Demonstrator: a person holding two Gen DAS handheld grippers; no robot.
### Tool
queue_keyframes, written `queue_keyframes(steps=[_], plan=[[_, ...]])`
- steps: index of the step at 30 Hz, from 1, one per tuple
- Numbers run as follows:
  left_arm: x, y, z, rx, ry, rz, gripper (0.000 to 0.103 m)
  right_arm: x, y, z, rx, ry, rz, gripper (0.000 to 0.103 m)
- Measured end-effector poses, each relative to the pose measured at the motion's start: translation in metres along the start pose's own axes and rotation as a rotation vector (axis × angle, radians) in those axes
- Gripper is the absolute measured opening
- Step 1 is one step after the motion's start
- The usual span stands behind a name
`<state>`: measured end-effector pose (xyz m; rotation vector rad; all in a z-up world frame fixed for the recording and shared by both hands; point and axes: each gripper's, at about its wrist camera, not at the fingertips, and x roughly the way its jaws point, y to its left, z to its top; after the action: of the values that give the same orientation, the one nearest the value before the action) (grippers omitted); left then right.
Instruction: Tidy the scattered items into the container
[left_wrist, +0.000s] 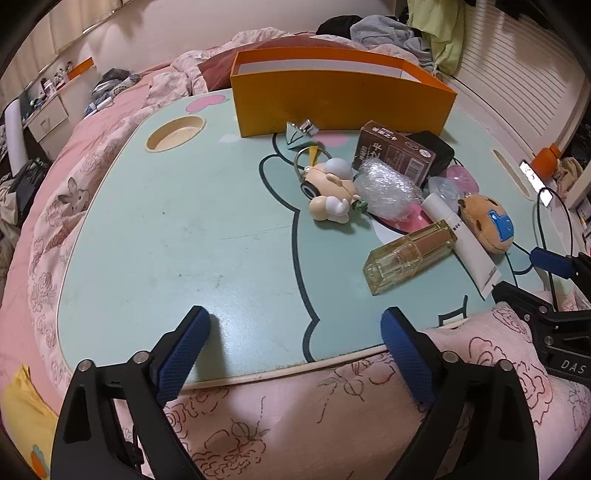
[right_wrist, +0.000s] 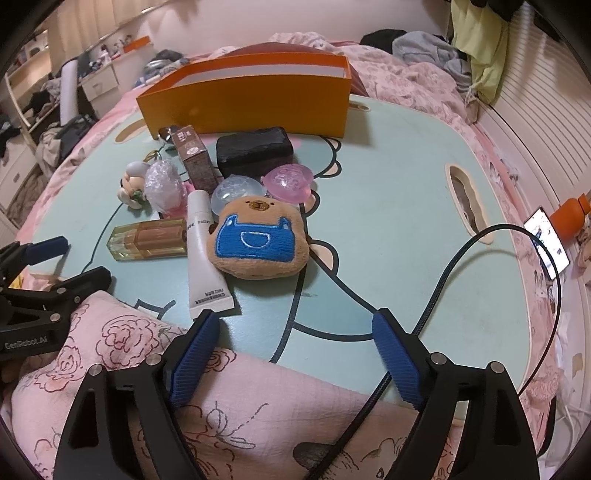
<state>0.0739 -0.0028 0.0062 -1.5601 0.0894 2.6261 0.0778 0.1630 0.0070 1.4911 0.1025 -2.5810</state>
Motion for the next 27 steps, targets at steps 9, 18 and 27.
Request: queue_keyframes(steps=[9,18,27], plan=[[0.002,0.0023,0.0007,-0.006,0.004,0.003,0.101,0.0004,-0.0009,0.0001,0.002,0.001,-0.001,0.087],[0.0021,0.0025,0.0006,-0.006,0.003,0.002,0.101,0.0004,-0.0015,-0.0001,0.002,0.001,-0.001,0.088],[0.0021,0.0022,0.0002,-0.005,0.003,0.002,0.101,0.0006,-0.0017,0.0,0.003,0.001,-0.002,0.088]])
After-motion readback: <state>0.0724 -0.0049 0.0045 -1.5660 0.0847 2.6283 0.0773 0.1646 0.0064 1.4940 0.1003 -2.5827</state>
